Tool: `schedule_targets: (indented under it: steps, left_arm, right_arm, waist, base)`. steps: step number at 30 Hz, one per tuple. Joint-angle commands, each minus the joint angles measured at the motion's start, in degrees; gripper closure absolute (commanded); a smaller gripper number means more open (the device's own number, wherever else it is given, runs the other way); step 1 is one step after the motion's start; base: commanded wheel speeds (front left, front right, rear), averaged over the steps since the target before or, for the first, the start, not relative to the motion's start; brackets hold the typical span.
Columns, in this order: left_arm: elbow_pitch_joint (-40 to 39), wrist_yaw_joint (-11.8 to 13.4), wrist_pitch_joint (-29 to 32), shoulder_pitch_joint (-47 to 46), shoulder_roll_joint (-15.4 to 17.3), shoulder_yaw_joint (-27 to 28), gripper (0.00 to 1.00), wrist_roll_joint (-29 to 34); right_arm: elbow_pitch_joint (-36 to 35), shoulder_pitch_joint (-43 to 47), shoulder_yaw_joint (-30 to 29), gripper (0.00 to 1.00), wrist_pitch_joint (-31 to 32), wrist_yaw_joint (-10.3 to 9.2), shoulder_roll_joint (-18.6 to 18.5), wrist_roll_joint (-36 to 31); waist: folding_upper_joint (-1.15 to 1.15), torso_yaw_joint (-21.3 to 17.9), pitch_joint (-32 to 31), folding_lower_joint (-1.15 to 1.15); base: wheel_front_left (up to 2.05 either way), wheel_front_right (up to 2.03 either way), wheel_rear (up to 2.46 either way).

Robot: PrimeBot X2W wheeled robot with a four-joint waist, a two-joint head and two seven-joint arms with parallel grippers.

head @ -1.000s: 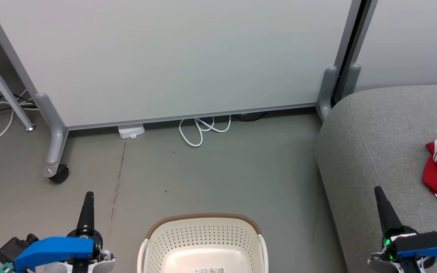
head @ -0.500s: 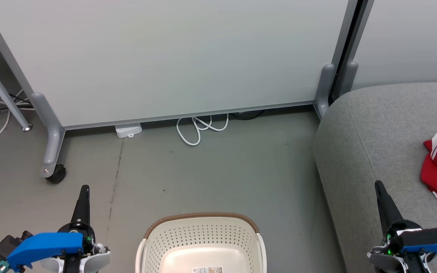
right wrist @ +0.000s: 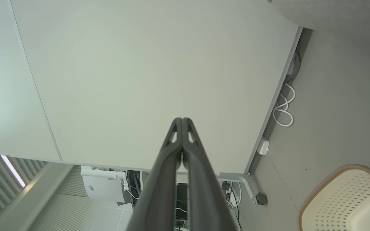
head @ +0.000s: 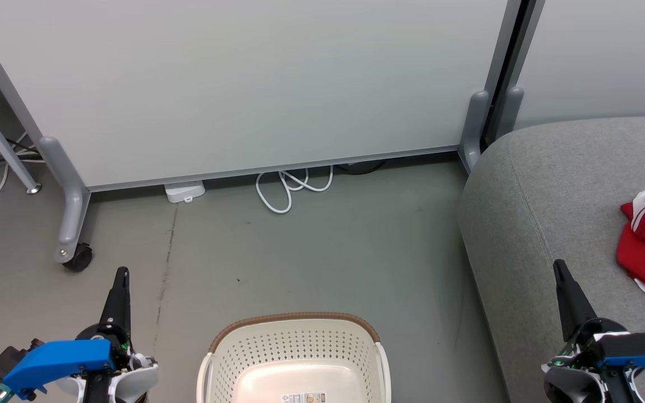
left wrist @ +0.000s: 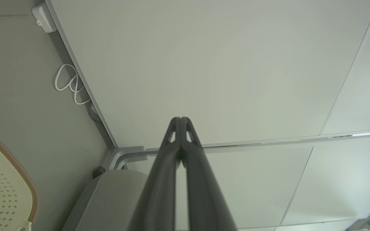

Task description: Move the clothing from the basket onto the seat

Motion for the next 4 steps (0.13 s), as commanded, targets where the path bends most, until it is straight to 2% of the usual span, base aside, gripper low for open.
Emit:
schedule_targets:
  steps: [1,4]
  left_arm:
    - [-0.4,-0.49,0.38,-1.18,-0.07,0.5,1.0,-1.12]
    - [-0.54,-0.5,0.75,-1.22,-0.08,0.66,1.0,-2.18]
  right_arm:
    - [-0.23,-0.9,-0.09,1.0,0.39,0.06,-0.37,1.18]
    - [-0.24,-1.04,-0.09,1.0,0.63,0.06,-0.38,2.44]
  waist:
    - [0.0,-0.06,0.03,0.0]
    - [0.0,-0.19,0.1,0.0]
  base:
    - [0.0,0.0,0.0]
    - [0.0,0.0,0.0]
